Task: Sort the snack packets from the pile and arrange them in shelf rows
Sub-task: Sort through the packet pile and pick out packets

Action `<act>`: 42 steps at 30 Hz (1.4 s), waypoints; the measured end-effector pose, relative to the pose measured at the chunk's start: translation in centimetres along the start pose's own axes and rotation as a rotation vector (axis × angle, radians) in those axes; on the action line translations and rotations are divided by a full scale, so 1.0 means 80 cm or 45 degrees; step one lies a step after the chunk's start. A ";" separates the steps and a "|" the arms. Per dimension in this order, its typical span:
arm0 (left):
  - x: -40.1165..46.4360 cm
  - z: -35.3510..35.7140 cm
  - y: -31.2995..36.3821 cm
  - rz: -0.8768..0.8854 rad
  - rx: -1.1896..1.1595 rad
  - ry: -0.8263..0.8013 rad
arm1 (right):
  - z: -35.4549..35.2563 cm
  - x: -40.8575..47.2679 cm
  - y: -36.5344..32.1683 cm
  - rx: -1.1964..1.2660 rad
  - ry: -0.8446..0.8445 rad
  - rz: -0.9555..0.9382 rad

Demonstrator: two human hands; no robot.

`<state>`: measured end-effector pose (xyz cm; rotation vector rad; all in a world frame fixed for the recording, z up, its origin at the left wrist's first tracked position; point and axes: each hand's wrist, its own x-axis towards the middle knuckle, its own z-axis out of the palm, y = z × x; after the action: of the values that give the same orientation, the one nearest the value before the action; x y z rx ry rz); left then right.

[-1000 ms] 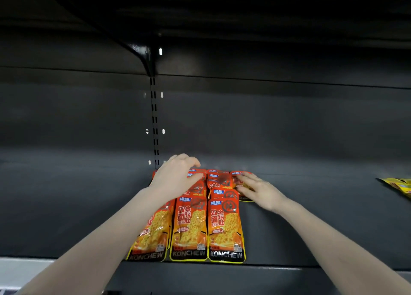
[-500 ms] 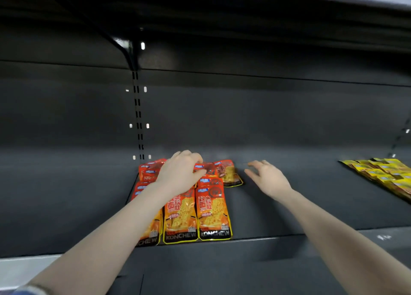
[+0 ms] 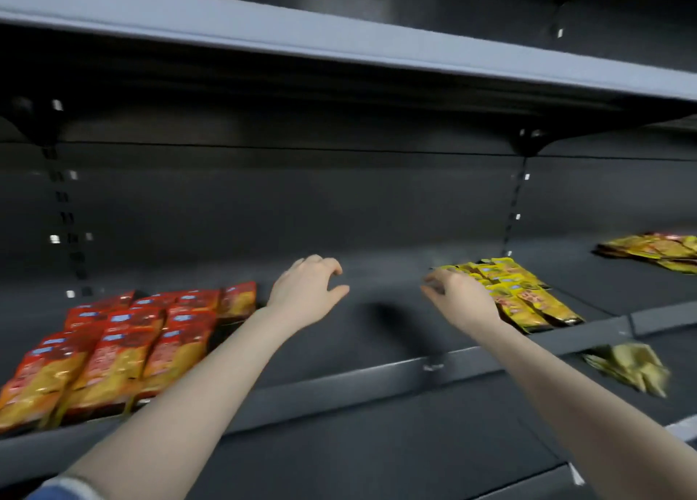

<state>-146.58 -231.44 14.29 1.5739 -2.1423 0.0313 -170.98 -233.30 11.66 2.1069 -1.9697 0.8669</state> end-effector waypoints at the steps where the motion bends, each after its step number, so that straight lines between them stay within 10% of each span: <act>1: 0.007 0.012 0.030 0.011 -0.014 -0.004 | -0.015 -0.002 0.030 -0.015 0.013 0.006; 28: 0.367 0.291 0.584 0.226 -0.025 -0.193 | -0.155 0.133 0.676 -0.198 0.084 0.382; 42: 0.496 0.457 0.792 -0.123 -0.035 -0.190 | -0.205 0.240 0.996 -0.246 0.069 0.105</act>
<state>-226.06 -256.13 13.59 1.7093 -2.1649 -0.1512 -252.10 -253.56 11.90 1.8895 -2.0347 0.7067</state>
